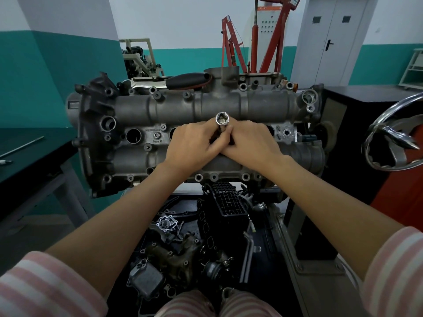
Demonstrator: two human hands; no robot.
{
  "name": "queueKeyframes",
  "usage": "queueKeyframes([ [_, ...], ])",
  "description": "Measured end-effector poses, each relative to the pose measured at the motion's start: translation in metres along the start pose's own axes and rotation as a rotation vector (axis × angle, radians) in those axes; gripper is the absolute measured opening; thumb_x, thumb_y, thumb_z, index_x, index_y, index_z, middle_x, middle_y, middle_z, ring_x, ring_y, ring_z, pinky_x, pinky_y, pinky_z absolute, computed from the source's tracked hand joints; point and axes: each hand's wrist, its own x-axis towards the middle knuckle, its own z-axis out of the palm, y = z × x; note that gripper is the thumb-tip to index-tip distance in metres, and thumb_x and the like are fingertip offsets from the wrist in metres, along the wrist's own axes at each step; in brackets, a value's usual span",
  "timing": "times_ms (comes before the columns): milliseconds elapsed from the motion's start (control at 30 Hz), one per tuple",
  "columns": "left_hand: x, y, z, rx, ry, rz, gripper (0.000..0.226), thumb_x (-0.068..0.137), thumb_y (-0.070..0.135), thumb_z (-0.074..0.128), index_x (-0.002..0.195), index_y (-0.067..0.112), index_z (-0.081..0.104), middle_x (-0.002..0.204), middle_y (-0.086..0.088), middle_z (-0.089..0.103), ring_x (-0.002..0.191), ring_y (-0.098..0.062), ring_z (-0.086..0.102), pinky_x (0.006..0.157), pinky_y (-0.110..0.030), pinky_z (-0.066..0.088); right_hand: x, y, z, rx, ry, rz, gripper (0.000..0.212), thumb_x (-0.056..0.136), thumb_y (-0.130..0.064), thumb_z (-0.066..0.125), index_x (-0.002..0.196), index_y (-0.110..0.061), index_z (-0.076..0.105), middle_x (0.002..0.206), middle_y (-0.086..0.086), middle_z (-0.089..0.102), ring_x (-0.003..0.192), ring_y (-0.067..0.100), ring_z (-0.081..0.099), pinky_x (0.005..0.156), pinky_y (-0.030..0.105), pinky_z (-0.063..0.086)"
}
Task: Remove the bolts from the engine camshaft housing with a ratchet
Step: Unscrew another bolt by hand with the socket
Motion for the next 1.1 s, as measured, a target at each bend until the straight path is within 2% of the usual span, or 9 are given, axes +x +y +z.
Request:
queueKeyframes([
  [67,0.001,-0.0006,0.0003,-0.008,0.01,-0.021,0.048,0.09,0.039,0.05,0.051,0.034,0.021,0.044,0.003,0.035,0.041,-0.028,0.044,0.049,-0.027,0.025,-0.0002,0.0,-0.0005,0.002,-0.014,-0.004,0.014,0.09,-0.027,0.056,0.083,-0.021,0.046,0.061,-0.019,0.028,0.051,-0.007,0.027,0.064,-0.006,0.024],
  [133,0.0013,-0.0013,0.0011,-0.017,0.019,-0.026,0.054,0.088,0.035,0.054,0.053,0.035,0.014,0.041,-0.005,0.04,0.042,-0.032,0.047,0.05,-0.027,0.025,-0.0002,-0.0004,-0.0014,0.011,-0.019,-0.008,0.014,0.092,-0.026,0.054,0.083,-0.021,0.045,0.061,-0.019,0.029,0.052,-0.007,0.027,0.064,-0.006,0.025],
  [233,0.0008,-0.0011,0.0023,-0.011,0.028,-0.01,0.055,0.088,0.035,0.055,0.052,0.035,0.013,0.041,-0.009,0.045,0.042,-0.032,0.047,0.049,-0.027,0.025,-0.0005,-0.0012,-0.002,0.006,-0.025,-0.009,0.013,0.092,-0.025,0.053,0.084,-0.021,0.044,0.062,-0.02,0.028,0.052,-0.007,0.026,0.064,-0.006,0.024],
  [333,0.0008,-0.0008,0.0024,-0.002,0.045,0.008,0.053,0.09,0.039,0.052,0.053,0.034,0.014,0.043,0.003,0.035,0.04,-0.026,0.042,0.05,-0.025,0.023,-0.0012,-0.0021,-0.0018,0.001,-0.023,-0.006,0.015,0.091,-0.025,0.055,0.084,-0.02,0.043,0.062,-0.02,0.027,0.052,-0.007,0.025,0.065,-0.007,0.023],
  [433,-0.0001,0.0001,0.001,-0.03,0.032,0.019,0.039,0.088,0.042,0.04,0.055,0.025,0.027,0.048,0.007,0.036,0.042,-0.024,0.043,0.049,-0.025,0.025,-0.0016,-0.002,-0.0018,-0.009,-0.016,-0.005,0.015,0.09,-0.022,0.056,0.084,-0.017,0.044,0.062,-0.02,0.025,0.051,-0.006,0.023,0.066,-0.008,0.022],
  [500,-0.0005,0.0001,0.0004,-0.032,0.027,0.02,0.032,0.086,0.041,0.038,0.062,0.02,0.034,0.05,0.005,0.039,0.043,-0.023,0.043,0.05,-0.026,0.026,-0.0012,-0.0019,-0.0018,-0.001,-0.003,0.004,0.009,0.09,-0.02,0.056,0.093,-0.013,0.051,0.062,-0.02,0.024,0.051,-0.006,0.023,0.066,-0.009,0.021],
  [600,-0.0007,0.0004,-0.0001,-0.025,0.023,0.021,0.029,0.085,0.04,0.038,0.064,0.021,0.035,0.052,0.007,0.036,0.046,-0.017,0.037,0.051,-0.026,0.025,-0.001,-0.0028,-0.0017,-0.008,0.018,0.011,0.019,0.089,-0.019,0.056,0.105,-0.009,0.054,0.062,-0.02,0.024,0.05,-0.006,0.022,0.066,-0.01,0.02],
  [733,0.0002,-0.0002,-0.0008,-0.023,0.026,0.015,0.039,0.087,0.042,0.039,0.055,0.033,0.018,0.046,0.015,0.024,0.044,-0.016,0.033,0.05,-0.025,0.023,-0.0011,-0.0032,-0.0024,-0.004,-0.002,-0.001,0.009,0.09,-0.025,0.057,0.091,-0.018,0.052,0.061,-0.02,0.027,0.05,-0.007,0.025,0.065,-0.008,0.022],
  [1100,0.0004,0.0003,-0.0016,-0.043,0.033,0.0,0.036,0.088,0.043,0.041,0.059,0.036,0.02,0.049,0.021,0.023,0.045,-0.012,0.034,0.044,-0.017,0.018,-0.0008,-0.0021,-0.0006,-0.01,-0.006,-0.01,0.017,0.09,-0.023,0.056,0.081,-0.019,0.043,0.061,-0.019,0.025,0.051,-0.006,0.023,0.066,-0.008,0.021],
])
